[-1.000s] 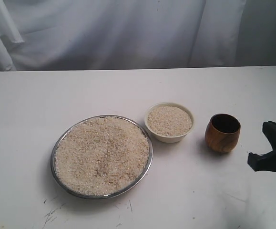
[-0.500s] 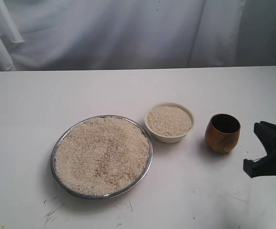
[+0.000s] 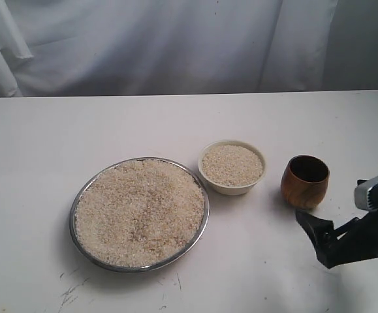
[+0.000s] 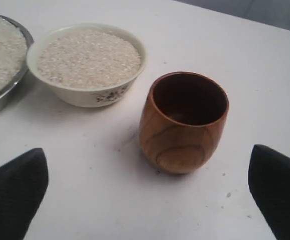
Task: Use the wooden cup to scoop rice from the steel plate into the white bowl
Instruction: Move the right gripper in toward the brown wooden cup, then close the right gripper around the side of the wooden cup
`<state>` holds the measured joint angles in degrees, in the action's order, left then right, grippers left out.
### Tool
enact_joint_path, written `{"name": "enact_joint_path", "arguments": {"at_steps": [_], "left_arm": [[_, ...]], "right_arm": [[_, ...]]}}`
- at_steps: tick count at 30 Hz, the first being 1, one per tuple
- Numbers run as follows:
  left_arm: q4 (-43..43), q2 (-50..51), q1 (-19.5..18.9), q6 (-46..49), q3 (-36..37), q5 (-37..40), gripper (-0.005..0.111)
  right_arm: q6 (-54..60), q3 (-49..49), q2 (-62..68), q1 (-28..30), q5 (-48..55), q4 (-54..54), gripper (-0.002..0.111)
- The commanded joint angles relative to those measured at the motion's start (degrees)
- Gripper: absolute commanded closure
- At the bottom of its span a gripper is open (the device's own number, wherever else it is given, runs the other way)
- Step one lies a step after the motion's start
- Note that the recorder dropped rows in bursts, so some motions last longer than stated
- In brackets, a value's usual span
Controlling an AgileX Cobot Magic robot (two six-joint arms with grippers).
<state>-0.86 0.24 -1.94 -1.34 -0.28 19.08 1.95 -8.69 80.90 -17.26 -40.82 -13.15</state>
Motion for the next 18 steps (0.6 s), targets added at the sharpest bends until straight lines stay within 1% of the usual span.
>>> {"name": "enact_joint_path", "arguments": {"at_steps": [1,5,11,14,18], "left_arm": [[0.06,-0.24,0.15,0.00,0.28,-0.81,0.107],[0.06,-0.24,0.15,0.00,0.28,-0.81,0.107],[0.06,-0.24,0.15,0.00,0.28,-0.81,0.107],[0.06,-0.24,0.15,0.00,0.28,-0.81,0.107],[0.06,-0.24,0.15,0.00,0.28,-0.81,0.107]], "right_arm": [[3.92,-0.90,6.51,-0.09,-9.56,6.08,0.003],[4.05,-0.90,12.89,0.13,-17.81,6.64,0.003],[2.67,-1.30,22.58,2.65,-28.81,4.78,0.003],[1.41,-3.57,27.15,3.97,-29.14,2.16,0.003],[-0.70,-7.67,32.21,5.49,-29.14,-4.13,0.003]]}}
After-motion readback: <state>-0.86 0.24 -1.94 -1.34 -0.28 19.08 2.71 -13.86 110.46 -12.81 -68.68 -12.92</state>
